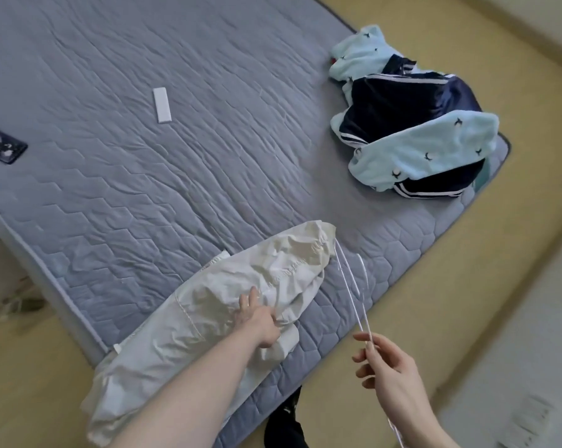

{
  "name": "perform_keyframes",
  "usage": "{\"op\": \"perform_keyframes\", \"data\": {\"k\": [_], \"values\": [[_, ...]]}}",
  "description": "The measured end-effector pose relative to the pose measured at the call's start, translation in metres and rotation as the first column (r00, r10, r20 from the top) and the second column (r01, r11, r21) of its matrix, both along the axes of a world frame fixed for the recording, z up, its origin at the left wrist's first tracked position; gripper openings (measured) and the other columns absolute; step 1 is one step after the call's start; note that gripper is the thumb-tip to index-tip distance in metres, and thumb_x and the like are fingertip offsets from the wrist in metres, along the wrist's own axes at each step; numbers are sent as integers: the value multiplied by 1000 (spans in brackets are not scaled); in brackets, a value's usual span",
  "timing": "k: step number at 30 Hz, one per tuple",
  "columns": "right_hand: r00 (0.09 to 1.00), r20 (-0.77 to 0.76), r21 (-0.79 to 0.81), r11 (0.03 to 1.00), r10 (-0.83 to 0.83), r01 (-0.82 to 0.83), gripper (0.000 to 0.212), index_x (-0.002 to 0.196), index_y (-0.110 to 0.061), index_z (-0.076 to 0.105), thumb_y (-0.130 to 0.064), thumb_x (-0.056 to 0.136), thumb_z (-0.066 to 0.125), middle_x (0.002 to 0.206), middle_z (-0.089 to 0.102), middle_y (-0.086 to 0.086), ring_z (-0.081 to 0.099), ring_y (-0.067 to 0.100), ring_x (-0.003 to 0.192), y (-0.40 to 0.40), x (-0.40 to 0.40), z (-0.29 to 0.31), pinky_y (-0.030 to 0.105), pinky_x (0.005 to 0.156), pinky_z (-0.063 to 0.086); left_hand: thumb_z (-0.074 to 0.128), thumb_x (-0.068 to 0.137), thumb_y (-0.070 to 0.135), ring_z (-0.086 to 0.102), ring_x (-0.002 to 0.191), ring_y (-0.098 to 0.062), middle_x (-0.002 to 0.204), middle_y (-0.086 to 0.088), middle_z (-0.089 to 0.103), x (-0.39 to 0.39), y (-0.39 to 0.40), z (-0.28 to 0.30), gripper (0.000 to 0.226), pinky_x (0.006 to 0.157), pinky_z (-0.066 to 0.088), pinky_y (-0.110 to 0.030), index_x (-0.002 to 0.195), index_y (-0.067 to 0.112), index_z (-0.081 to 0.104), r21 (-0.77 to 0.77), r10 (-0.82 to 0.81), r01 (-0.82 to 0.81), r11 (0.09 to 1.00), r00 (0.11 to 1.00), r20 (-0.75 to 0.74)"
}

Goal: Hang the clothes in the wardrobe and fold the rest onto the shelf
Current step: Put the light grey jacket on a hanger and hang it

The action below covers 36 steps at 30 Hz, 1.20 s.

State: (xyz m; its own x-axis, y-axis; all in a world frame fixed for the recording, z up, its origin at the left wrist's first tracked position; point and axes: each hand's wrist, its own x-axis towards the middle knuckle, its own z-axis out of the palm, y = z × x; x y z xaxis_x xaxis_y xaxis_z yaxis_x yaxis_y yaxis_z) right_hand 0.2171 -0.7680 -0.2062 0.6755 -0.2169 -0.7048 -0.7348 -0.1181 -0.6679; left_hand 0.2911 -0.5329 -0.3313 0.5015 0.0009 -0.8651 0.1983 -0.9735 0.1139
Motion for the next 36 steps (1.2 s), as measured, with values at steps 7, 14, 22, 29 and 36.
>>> {"op": "perform_keyframes", "data": {"k": [7, 14, 22, 29, 36], "values": [[998, -66, 48, 999, -10, 13, 26, 97, -22, 79, -15, 105, 55, 75, 69, 5, 60, 19, 60, 10, -19, -36, 32, 57, 46, 57, 89, 32, 22, 153, -27, 165, -4, 26, -13, 22, -35, 67, 126, 13, -47, 152, 15, 42, 65, -76, 77, 995, 997, -12], [997, 4, 36, 996, 81, -81, 25, 100, -20, 76, -14, 106, 52, 80, 70, 7, 60, 17, 61, 25, -22, 38, 32, 59, 48, 85, 78, 35, 63, 100, -23, 100, 6, 66, -45, 94, 79, 32, 80, 43, -31, 96, 27, 60, -247, 655, -607, 755, 698, 289], [953, 185, -52, 970, 242, -236, 15, 98, -21, 68, -13, 104, 57, 91, 72, 9, 59, 20, 63, 57, -35, 147, 36, 62, 52, 82, 80, 30, 74, 93, -24, 91, 3, 78, -114, 158, 259, 16, 88, 58, -48, 91, 27, 71, -594, 919, -704, 390, 338, 202], [820, 258, -115, 859, 511, -499, 31, 104, -22, 56, -29, 87, 81, 105, 68, -10, 67, 14, 81, 139, -99, 216, 37, 68, 62, 70, 95, 22, 73, 106, -20, 109, -4, 78, -211, 189, 411, 17, 98, 54, -44, 109, 14, 76, -849, 988, -524, 71, 151, -10], [686, 294, -175, 743, 665, -646, 87, 122, -22, 48, -60, 56, 89, 131, 55, -11, 58, 10, 118, 213, -122, 251, 31, 95, 53, 59, 101, 7, 70, 111, -23, 115, -15, 75, -292, 220, 528, 20, 99, 52, -33, 112, 7, 75, -944, 965, -294, 147, 251, 72]]}}
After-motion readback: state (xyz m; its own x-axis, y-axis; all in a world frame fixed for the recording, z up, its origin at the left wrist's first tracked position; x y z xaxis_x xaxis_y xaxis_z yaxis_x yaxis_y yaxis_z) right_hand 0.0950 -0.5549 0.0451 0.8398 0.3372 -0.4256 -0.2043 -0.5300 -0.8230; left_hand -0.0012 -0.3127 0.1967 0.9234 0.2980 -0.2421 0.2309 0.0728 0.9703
